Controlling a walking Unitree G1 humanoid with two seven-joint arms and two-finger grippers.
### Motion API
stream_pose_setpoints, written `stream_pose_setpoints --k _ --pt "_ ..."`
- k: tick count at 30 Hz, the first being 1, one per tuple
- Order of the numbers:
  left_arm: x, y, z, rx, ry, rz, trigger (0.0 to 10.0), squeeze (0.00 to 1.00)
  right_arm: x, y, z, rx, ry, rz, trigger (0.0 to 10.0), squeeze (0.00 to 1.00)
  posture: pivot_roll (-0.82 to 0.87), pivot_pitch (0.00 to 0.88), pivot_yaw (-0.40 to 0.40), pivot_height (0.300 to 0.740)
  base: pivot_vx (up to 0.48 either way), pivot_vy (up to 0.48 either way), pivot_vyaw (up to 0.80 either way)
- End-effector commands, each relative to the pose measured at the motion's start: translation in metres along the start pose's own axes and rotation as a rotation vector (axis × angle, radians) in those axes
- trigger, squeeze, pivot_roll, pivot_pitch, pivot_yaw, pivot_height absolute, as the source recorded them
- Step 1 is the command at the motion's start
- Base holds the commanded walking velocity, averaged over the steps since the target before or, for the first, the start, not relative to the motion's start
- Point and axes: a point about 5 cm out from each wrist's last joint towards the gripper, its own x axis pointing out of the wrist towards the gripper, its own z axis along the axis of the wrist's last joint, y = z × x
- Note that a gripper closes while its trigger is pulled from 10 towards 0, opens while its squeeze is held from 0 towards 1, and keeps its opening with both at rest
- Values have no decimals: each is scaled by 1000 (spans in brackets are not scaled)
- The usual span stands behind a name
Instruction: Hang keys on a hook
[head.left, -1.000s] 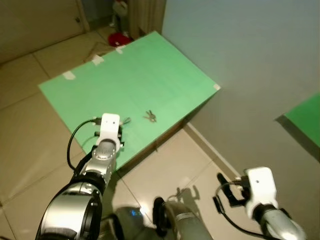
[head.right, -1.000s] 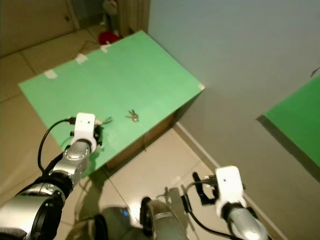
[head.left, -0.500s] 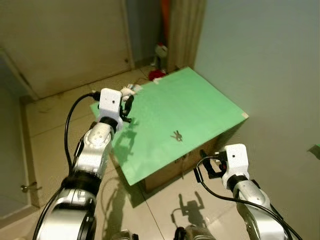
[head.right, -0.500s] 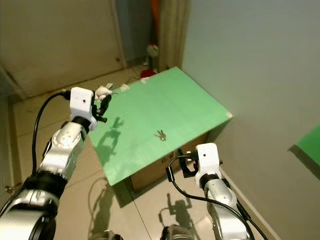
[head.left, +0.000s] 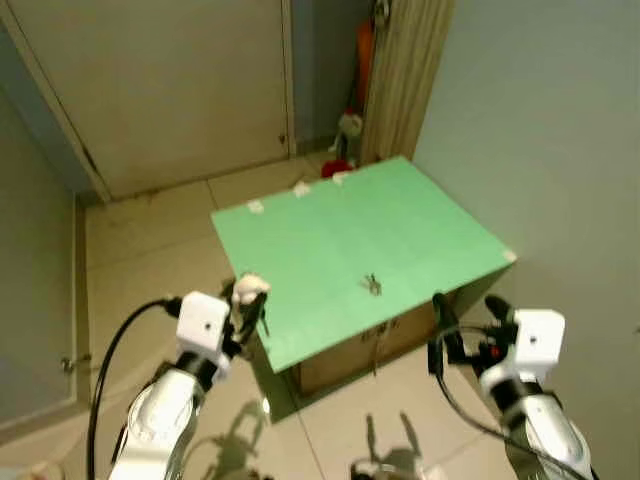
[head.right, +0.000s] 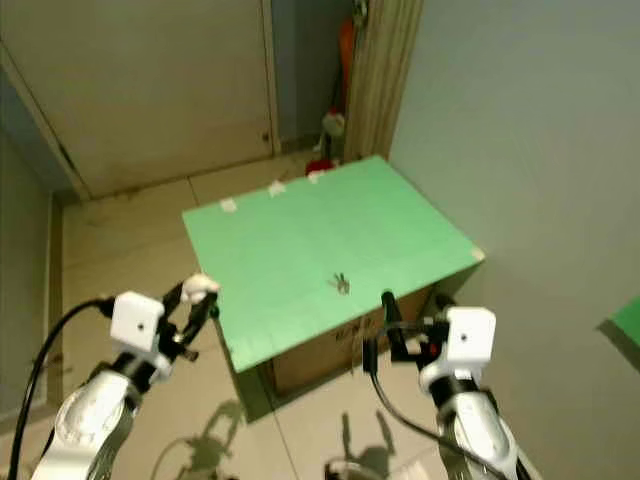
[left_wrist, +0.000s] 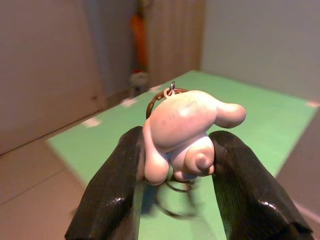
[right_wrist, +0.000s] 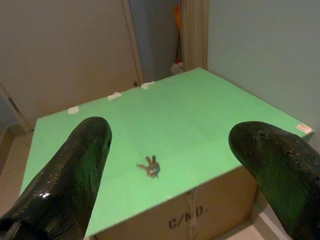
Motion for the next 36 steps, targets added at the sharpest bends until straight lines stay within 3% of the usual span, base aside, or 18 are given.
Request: stream_pose_setpoints --k 1,6,22,36 --pt "10 -6 7 -3 -13 -65 0 0 0 -2 -5 -24 16 -6 10000 0 -132 0 9 740 0 0 0" --pt "25 -9 11 -39 7 -113 0 0 6 -6 -9 -42 29 -43 10000 0 -161 0 42 740 0 0 0" --pt "43 -12 18 -21 -1 -192 0 0 14 -6 -11 -77 34 -67 10000 0 -200 0 75 740 0 0 0" --pt "50 -17 23 -9 -20 -215 0 0 22 1 -8 -84 45 -45 10000 0 -186 0 70 740 0 -377 -154"
